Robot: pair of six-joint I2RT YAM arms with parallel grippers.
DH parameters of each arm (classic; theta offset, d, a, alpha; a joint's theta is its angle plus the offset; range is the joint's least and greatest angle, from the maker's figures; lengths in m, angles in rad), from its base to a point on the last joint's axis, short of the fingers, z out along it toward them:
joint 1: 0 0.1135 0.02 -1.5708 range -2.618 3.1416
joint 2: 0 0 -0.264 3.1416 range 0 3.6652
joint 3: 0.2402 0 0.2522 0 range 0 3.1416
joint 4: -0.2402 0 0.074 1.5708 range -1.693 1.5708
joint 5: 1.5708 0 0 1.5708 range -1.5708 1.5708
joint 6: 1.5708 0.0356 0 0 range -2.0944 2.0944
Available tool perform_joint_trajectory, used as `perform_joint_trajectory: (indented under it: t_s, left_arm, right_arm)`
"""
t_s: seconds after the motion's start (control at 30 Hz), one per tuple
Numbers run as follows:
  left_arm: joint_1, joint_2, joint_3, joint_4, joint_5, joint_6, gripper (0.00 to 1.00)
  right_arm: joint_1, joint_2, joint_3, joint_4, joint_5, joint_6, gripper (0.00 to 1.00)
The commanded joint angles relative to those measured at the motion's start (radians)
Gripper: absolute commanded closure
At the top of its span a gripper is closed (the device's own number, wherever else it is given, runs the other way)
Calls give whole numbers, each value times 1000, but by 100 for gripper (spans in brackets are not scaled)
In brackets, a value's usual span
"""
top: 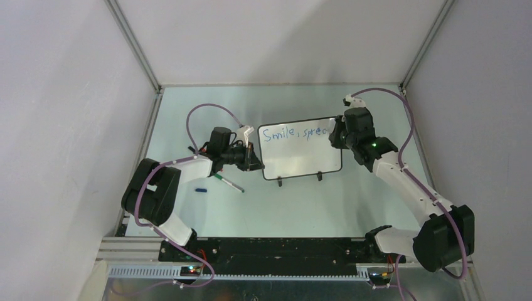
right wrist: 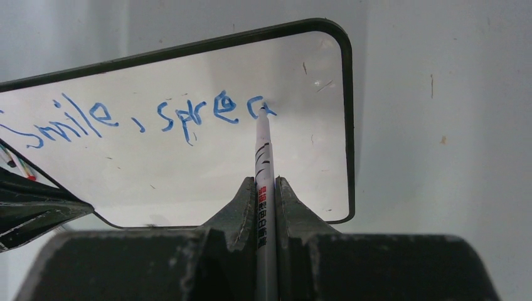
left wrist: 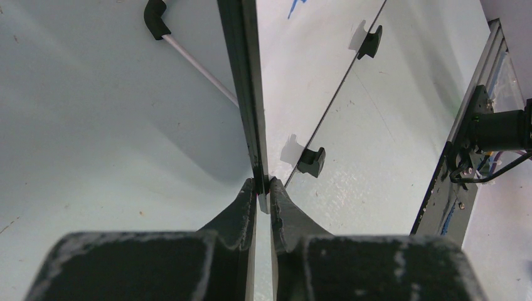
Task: Write a sentence on the whiteboard
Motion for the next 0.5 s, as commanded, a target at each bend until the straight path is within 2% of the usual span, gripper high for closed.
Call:
perform_joint_trajectory:
  t_s: [0.0,0.47]
  left_arm:
    - [-10,-21,16,-39,-33,43,100]
    - [-10,-22,18,-39,-31,43,100]
  right_arm:
    - [-6,-34,13,46,-11,2,100]
    - [-13,6,31,48,-8,3,100]
